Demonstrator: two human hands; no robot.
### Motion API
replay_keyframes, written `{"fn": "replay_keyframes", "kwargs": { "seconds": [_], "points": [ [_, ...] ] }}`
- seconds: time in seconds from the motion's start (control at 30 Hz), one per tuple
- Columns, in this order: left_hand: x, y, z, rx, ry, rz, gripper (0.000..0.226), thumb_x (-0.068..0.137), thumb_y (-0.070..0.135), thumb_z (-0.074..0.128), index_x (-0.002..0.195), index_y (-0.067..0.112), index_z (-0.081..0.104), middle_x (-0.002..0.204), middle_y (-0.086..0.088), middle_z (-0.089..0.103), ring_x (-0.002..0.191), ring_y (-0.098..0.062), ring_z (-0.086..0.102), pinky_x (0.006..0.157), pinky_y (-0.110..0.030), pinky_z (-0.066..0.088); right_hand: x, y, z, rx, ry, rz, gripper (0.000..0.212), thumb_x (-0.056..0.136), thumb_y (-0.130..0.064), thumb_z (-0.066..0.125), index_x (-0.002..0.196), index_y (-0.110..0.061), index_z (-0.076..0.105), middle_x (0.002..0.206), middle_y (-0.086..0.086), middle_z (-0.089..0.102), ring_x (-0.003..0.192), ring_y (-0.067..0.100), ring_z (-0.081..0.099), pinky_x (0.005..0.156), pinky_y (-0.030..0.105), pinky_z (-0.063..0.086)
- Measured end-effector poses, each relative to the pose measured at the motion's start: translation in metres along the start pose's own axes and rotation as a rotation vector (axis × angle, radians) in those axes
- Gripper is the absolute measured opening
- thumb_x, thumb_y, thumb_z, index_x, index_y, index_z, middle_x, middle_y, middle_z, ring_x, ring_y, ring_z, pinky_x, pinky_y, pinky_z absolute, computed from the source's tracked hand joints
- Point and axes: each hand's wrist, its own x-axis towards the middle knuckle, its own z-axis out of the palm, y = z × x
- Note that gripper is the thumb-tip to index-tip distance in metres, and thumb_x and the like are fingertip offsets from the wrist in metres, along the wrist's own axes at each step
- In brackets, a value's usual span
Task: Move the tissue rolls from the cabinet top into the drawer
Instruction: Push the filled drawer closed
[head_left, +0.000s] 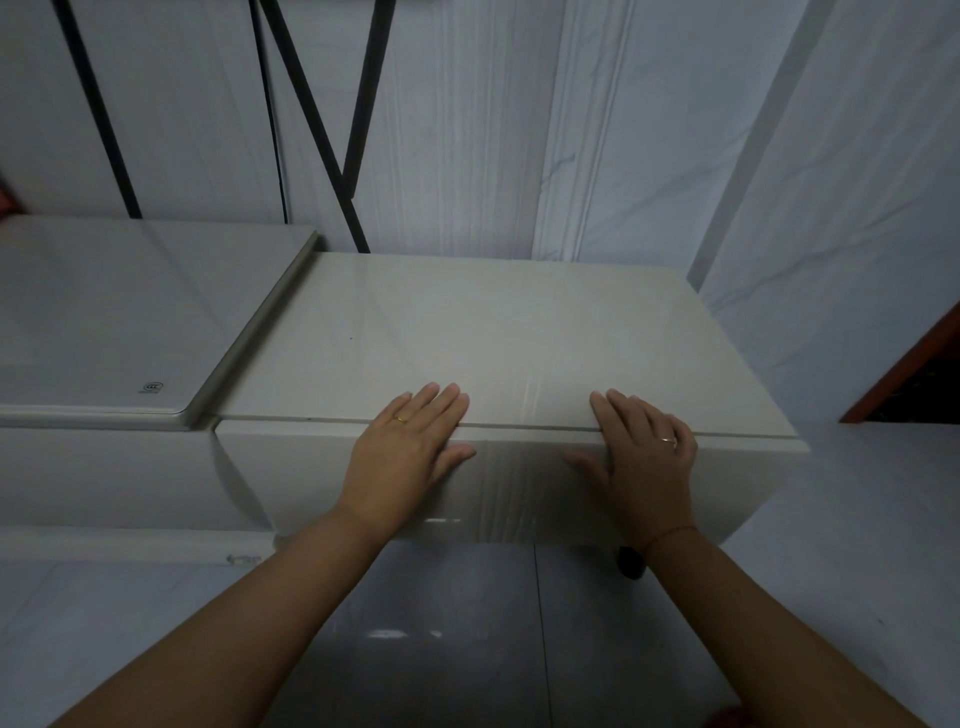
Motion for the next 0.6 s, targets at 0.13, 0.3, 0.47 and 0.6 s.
{"fn": "replay_keyframes", "kwargs": {
  "seconds": [0.13, 0.3, 0.47, 0.6],
  "points": [
    [-0.0004, -0.0005, 0.0016, -0.010, 0.010, -0.006, 0.051, 0.082, 0.037, 0.066, 0.125, 0.010, 0.060, 0.129, -0.008, 0.060, 0.120, -0.026, 0.056, 0.103, -0.044, 0.040, 0.0001, -0.0008, -0.0009, 0.006, 0.016, -0.002, 0.085, 0.084, -0.071, 0.012, 0.129, -0.014, 0.056, 0.130, 0.011, 0.058, 0.120, 0.032, 0.053, 0.099, 0.051, 0.033],
    [0.0003, -0.0002, 0.0019, -0.016, 0.023, -0.009, 0.050, 0.081, 0.037, 0.068, 0.123, 0.011, 0.061, 0.128, -0.007, 0.061, 0.119, -0.027, 0.057, 0.102, -0.044, 0.041, 0.0011, 0.0002, 0.0017, 0.005, 0.045, -0.018, 0.077, 0.085, -0.069, 0.022, 0.126, -0.015, 0.058, 0.128, 0.010, 0.059, 0.116, 0.031, 0.055, 0.096, 0.050, 0.035],
    [-0.0003, 0.0003, 0.0022, -0.021, 0.022, -0.023, 0.050, 0.081, 0.037, 0.068, 0.123, 0.012, 0.062, 0.127, -0.006, 0.061, 0.118, -0.026, 0.057, 0.102, -0.044, 0.041, 0.0009, 0.0019, 0.0066, 0.000, 0.089, -0.017, 0.073, 0.084, -0.066, 0.029, 0.125, -0.014, 0.059, 0.126, 0.010, 0.060, 0.115, 0.031, 0.055, 0.096, 0.049, 0.035],
    [0.0000, -0.0001, 0.0030, -0.029, 0.019, -0.022, 0.050, 0.081, 0.036, 0.068, 0.123, 0.011, 0.062, 0.127, -0.007, 0.061, 0.119, -0.027, 0.057, 0.102, -0.045, 0.040, 0.0005, 0.0013, 0.0060, -0.002, 0.084, -0.017, 0.077, 0.086, -0.069, 0.021, 0.125, -0.014, 0.059, 0.125, 0.010, 0.060, 0.114, 0.032, 0.056, 0.095, 0.048, 0.035]
  ]
}}
